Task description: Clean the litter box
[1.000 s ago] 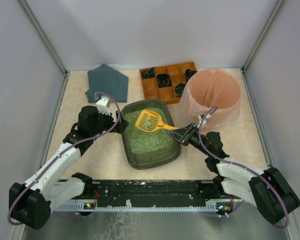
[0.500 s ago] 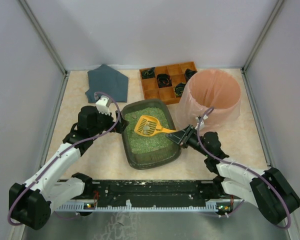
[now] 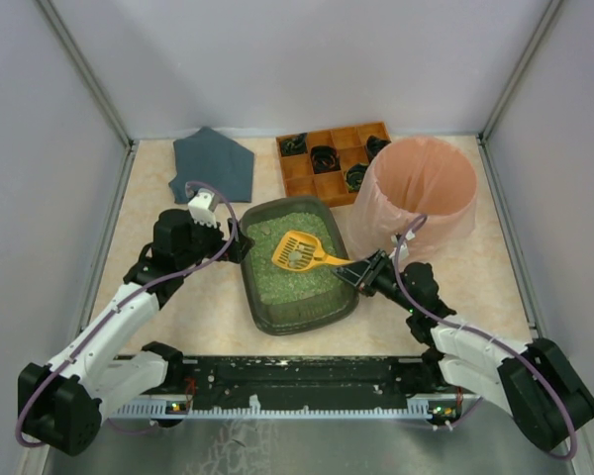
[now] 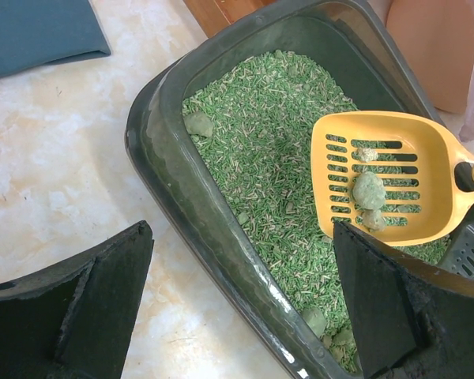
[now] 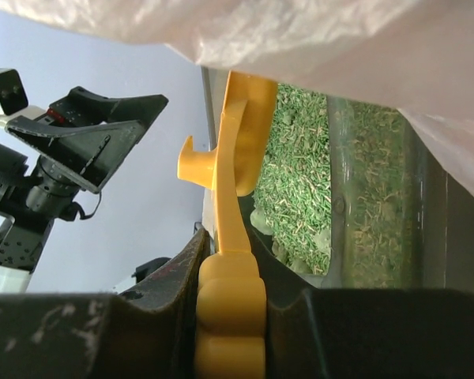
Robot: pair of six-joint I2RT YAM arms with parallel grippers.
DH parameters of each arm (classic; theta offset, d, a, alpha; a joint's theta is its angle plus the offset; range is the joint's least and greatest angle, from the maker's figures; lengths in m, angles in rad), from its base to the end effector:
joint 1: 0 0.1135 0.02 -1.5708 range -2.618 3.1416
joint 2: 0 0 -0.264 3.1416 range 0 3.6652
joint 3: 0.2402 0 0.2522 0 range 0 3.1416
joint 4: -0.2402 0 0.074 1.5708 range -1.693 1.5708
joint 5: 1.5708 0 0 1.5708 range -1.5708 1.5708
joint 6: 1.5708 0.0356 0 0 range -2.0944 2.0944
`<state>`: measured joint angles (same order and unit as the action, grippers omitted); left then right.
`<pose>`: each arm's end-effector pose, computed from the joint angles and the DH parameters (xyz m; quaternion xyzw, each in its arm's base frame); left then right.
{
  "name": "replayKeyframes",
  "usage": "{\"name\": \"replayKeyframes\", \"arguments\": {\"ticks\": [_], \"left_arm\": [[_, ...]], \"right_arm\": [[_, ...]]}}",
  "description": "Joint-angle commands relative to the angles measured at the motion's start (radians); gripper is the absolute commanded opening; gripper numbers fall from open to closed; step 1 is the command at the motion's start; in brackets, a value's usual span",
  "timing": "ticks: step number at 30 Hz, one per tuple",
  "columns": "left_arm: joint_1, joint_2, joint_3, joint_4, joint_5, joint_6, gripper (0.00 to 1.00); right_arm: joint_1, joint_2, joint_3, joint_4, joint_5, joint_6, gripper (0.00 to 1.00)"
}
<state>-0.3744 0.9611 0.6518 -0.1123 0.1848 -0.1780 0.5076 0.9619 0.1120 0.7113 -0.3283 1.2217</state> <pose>0.2023 -0.0865 0.2679 0.1319 0.8269 -0.2221 0.4995 0.1538 0.0987 0.1708 0.1596 0.7348 0.5728 0.3265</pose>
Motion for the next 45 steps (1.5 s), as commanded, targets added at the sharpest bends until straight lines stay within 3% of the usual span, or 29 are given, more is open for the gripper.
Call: {"name": "replayKeyframes", "arguments": {"ticks": [1,4,8,12,17,21,26,30,34,38,41,45], "left_arm": [[0.008,-0.015,0.0,0.015,0.011,0.01,1.0],[0.008,-0.012,0.002,0.016,0.014,0.01,1.0],[0.009,-0.005,0.003,0.02,0.024,0.008,1.0],[0.009,-0.006,0.008,0.004,0.022,0.009,1.0],[0.012,-0.011,-0.005,0.035,0.026,0.007,1.0],[0.014,0.007,0.021,-0.01,0.03,0.009,1.0],[0.017,-0.005,-0.001,0.037,0.031,0.007,1.0],[0.02,0.003,0.018,-0.005,0.031,0.009,1.0],[0.021,-0.017,-0.006,0.025,0.022,0.005,1.0],[0.021,-0.005,0.007,0.014,0.031,0.008,1.0],[0.021,-0.011,0.001,0.002,0.026,0.005,1.0],[0.022,-0.011,-0.003,0.023,0.027,0.005,1.0]], "right_arm": [[-0.011,-0.042,0.019,0.055,0.017,-0.011,0.0],[0.007,-0.084,-0.01,0.079,0.081,0.021,0.0],[0.039,-0.035,0.054,0.1,-0.043,-0.07,0.0],[-0.021,-0.144,-0.07,0.081,0.122,0.059,0.0],[0.001,-0.108,0.024,0.054,-0.027,-0.065,0.0],[-0.069,-0.24,-0.098,0.027,0.118,0.062,0.0],[-0.018,-0.138,0.038,0.016,-0.088,-0.084,0.0],[-0.08,-0.239,-0.064,-0.005,0.028,0.018,0.0],[-0.036,-0.164,0.015,0.039,-0.087,-0.051,0.0],[-0.064,-0.221,-0.056,0.032,0.039,0.025,0.0],[-0.064,-0.189,-0.015,0.033,-0.046,-0.021,0.0],[-0.064,-0.181,-0.025,0.042,-0.051,-0.016,0.0]]}}
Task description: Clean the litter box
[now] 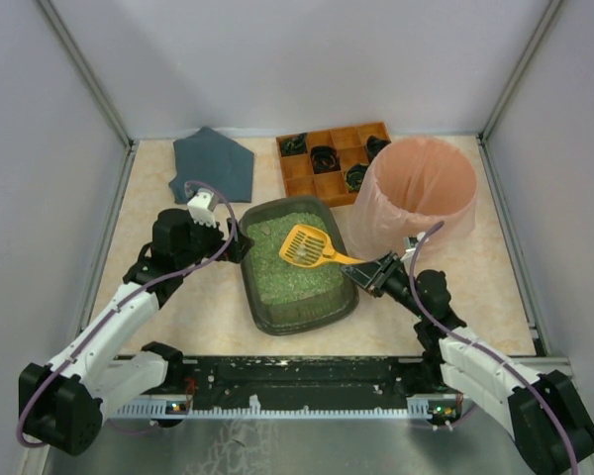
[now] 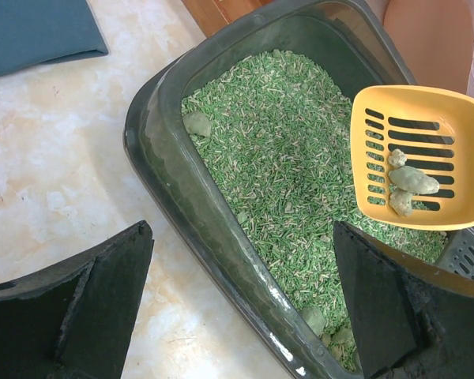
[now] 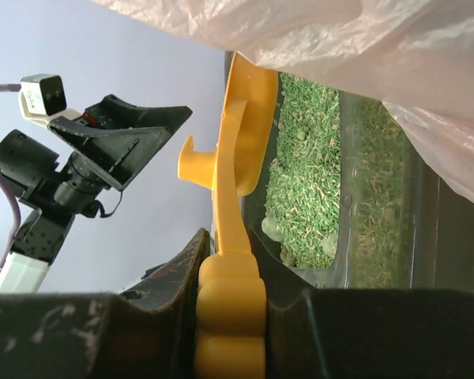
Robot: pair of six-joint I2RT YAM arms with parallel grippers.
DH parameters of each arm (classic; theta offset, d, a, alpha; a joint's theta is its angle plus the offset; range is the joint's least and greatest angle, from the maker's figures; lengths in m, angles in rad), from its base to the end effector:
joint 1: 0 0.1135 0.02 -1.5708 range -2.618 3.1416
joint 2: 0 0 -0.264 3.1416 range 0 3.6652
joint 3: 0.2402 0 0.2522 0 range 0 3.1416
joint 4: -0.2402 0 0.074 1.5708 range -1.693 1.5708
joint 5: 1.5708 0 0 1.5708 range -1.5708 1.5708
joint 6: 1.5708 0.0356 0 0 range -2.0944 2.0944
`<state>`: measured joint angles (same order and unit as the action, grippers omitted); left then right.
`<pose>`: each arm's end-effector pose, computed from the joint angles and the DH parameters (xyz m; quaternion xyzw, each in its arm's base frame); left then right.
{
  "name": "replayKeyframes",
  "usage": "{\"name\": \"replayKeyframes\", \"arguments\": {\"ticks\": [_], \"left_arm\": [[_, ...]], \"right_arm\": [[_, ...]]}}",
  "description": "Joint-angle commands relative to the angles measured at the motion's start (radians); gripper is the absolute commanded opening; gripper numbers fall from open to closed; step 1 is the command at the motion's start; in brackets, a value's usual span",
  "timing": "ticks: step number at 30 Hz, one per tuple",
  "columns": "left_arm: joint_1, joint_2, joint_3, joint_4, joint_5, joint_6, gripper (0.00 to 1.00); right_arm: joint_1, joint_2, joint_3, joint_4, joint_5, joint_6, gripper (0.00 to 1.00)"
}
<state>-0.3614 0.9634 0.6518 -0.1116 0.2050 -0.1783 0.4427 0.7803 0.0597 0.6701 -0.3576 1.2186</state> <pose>0.2034 -0.0846 0.2676 0.1317 0.8269 -0.2268 0.4975 0.1422 0.0812 0.1773 0.1564 0.7065 0.5876 0.3621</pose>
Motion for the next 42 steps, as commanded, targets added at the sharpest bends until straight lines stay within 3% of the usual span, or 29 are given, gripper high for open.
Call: {"name": "replayKeyframes", "arguments": {"ticks": [1,12,23,32,42], "left_arm": [[0.009,-0.01,-0.001,0.019,0.006,0.006,1.0],[0.009,-0.019,-0.001,0.002,-0.053,-0.005,1.0],[0.009,-0.003,0.006,-0.004,-0.07,-0.02,1.0],[0.01,-0.003,0.014,-0.033,-0.144,-0.041,1.0],[0.015,0.006,0.016,-0.03,-0.134,-0.044,1.0]], "right_arm": [[0.001,0.002,0.031,0.073,-0.023,-0.017,0.0],[0.001,-0.051,0.071,0.019,-0.036,0.005,0.0],[0.002,-0.188,0.244,-0.268,0.007,-0.049,0.0],[0.001,-0.212,0.397,-0.431,0.14,-0.078,0.0],[-0.095,-0.06,0.516,-0.325,0.09,-0.022,0.0]]}}
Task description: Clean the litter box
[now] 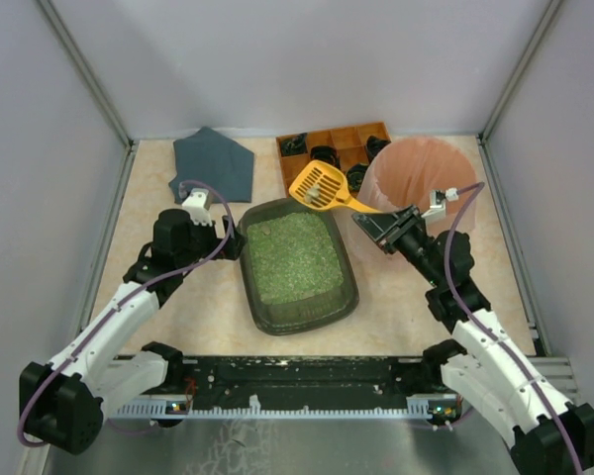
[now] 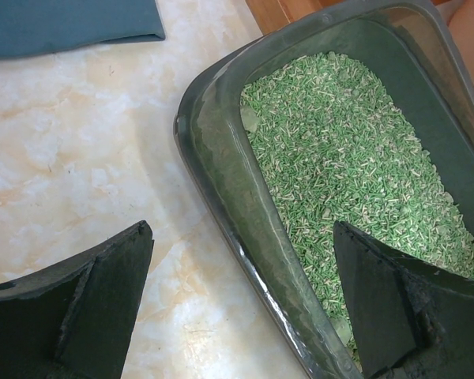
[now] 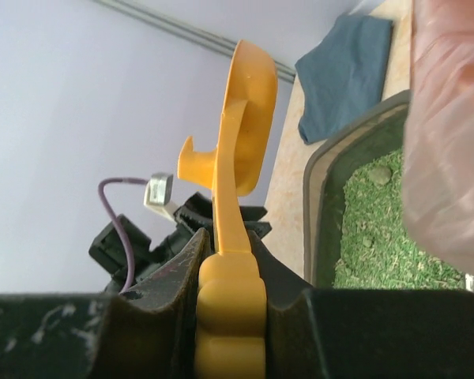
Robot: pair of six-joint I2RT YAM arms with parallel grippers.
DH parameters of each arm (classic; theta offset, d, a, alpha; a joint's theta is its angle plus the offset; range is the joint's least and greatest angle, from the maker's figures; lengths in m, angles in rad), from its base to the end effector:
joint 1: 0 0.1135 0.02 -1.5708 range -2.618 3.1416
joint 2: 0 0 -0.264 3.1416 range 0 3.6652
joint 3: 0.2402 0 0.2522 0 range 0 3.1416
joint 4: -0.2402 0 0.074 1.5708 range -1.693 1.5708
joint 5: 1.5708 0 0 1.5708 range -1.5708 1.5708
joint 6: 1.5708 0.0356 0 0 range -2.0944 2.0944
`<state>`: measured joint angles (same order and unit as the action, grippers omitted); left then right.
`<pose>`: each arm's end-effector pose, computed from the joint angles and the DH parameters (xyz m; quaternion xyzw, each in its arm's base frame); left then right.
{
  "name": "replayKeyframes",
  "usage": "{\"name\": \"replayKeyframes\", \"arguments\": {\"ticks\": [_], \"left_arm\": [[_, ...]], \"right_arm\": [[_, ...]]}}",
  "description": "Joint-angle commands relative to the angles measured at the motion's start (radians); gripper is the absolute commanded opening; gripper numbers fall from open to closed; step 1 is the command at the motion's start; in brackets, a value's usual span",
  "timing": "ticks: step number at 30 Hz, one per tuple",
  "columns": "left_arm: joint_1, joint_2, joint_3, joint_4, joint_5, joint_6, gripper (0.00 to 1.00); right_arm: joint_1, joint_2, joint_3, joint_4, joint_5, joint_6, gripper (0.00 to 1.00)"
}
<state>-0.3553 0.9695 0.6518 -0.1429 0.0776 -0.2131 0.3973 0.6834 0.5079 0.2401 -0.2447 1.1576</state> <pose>0.2055 -0.0792 0.2630 0.0807 0.8456 -0.1793 0.4963 0.1583 0.0758 0.3035 0.1692 0.6634 0.5674 0.4575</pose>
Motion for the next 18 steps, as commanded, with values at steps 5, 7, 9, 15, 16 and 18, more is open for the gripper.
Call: {"name": "replayKeyframes", "arguments": {"ticks": [5,7,9,15,16,18], "left_arm": [[0.01,-0.005,0.017,-0.004,-0.007,-0.009,1.0],[0.01,-0.01,0.016,-0.004,-0.007,-0.01,1.0],[0.01,-0.012,0.014,-0.003,-0.007,-0.009,1.0],[0.012,-0.012,0.014,0.0,0.004,-0.006,1.0],[0.012,-0.012,0.014,0.0,0.005,-0.005,1.0],[0.012,-0.014,0.014,0.001,0.008,-0.005,1.0]], "right_arm": [[-0.16,0.071,0.115,0.131,-0.085,0.064,0.0],[-0.214,0.069,0.146,0.12,-0.109,0.064,0.0],[-0.268,0.066,0.17,0.092,-0.132,0.065,0.0],[-0.407,0.038,0.18,0.034,-0.168,0.065,0.0],[-0.426,0.033,0.178,0.027,-0.172,0.062,0.0],[-0.464,0.022,0.179,0.004,-0.175,0.044,0.0]]}}
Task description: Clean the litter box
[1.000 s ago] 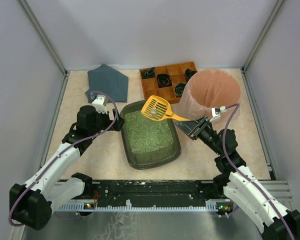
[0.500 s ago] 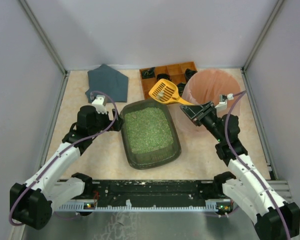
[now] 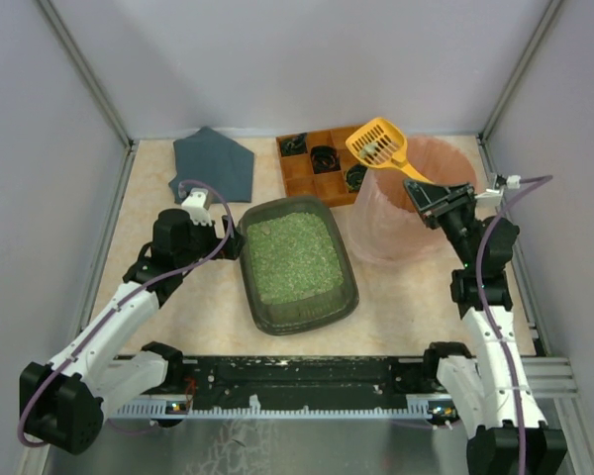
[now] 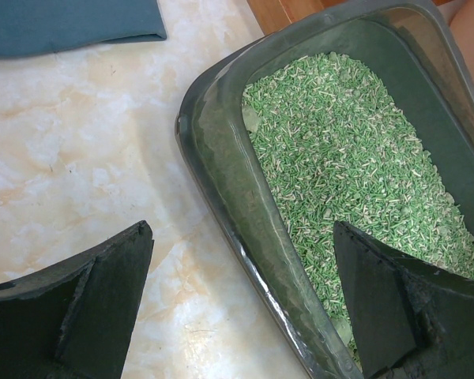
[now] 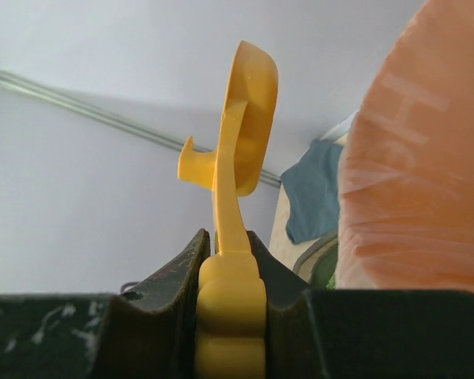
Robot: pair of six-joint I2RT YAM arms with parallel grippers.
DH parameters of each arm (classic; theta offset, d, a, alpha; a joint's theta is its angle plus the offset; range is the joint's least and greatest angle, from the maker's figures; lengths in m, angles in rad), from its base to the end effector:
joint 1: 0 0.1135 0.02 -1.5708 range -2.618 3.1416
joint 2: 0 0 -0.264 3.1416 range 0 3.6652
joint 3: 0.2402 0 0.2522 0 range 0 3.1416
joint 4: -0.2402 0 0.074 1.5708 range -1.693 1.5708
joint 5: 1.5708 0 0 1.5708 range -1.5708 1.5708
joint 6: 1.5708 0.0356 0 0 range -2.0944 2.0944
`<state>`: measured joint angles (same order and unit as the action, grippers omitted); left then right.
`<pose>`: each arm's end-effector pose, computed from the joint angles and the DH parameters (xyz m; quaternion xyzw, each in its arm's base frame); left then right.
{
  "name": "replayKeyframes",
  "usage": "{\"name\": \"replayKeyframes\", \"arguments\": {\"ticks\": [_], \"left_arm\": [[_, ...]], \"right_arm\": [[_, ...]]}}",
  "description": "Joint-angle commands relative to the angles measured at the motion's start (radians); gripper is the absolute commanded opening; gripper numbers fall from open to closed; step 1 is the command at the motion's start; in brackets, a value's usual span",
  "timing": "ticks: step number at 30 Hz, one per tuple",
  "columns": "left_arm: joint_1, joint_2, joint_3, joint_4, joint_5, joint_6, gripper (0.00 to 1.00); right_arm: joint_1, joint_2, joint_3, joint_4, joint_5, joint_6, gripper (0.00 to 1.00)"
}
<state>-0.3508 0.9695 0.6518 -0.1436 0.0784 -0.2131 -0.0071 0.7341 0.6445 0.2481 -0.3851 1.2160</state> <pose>0.2058 -0.0783 0.2629 0.0790 0.8459 -0.1784 0.4963 0.1791 0.0121 0.3451 0.2465 0.6051 0.5266 0.5439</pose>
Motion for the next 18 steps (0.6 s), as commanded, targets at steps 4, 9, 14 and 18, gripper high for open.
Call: {"name": "replayKeyframes", "arguments": {"ticks": [4,9,14,18], "left_arm": [[0.009,-0.013,0.012,0.003,0.011,-0.003,1.0],[0.011,-0.009,0.015,0.004,0.013,-0.003,1.0],[0.016,-0.011,0.014,0.007,0.019,-0.002,1.0],[0.016,-0.012,0.013,0.011,0.029,0.001,1.0]], "right_arm": [[-0.098,-0.06,0.067,-0.102,0.002,-0.099,0.0],[-0.125,-0.088,0.109,-0.211,0.052,-0.194,0.0],[-0.128,-0.107,0.151,-0.309,0.111,-0.274,0.0],[-0.128,-0.12,0.181,-0.392,0.163,-0.348,0.0]]}}
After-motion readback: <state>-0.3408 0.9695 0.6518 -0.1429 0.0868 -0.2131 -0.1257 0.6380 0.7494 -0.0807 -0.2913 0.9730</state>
